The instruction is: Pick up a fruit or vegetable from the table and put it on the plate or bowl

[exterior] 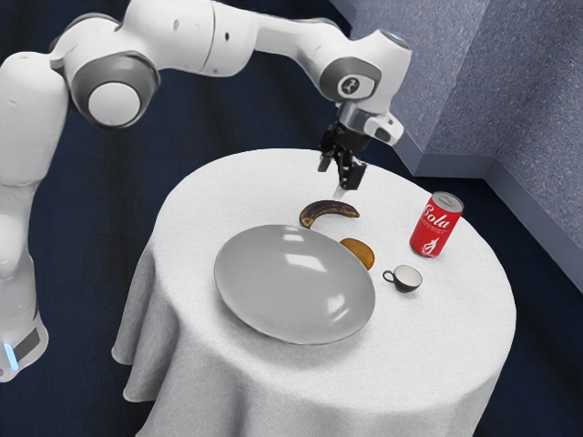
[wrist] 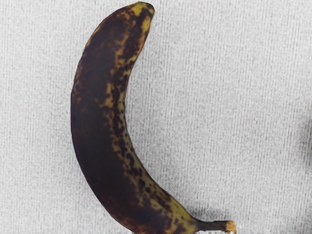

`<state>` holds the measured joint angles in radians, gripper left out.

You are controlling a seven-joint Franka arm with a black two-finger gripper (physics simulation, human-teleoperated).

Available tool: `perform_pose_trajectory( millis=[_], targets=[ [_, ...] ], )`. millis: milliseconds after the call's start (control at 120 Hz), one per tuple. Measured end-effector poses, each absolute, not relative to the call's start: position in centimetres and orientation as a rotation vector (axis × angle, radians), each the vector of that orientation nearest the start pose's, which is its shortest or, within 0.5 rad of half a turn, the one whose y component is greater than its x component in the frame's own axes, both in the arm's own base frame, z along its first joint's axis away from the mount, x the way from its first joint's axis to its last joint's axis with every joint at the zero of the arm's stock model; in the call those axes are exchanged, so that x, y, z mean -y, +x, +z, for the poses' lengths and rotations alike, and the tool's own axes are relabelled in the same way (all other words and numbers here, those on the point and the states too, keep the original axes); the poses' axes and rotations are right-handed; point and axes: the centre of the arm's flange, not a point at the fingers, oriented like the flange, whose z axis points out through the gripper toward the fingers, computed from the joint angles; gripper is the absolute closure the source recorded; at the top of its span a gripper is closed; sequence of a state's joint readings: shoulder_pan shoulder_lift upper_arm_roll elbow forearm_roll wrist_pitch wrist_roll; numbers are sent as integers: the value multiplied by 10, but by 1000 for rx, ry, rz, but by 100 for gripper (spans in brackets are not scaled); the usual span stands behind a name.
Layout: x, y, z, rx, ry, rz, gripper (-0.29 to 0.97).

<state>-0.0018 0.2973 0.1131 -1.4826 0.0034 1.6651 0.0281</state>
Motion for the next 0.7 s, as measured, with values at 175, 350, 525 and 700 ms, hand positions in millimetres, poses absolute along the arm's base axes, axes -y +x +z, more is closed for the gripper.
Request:
perform_pose_trajectory(
  millis=[175, 350, 525, 700],
  targets=[
    [-59, 620, 472, 122, -3121, 230, 0],
    [-59, 617, 465, 129, -3131, 211, 0],
    [-59, 620, 454, 134, -3137, 208, 0],
    [-64, 623, 445, 140, -3129, 206, 0]
  ],
)
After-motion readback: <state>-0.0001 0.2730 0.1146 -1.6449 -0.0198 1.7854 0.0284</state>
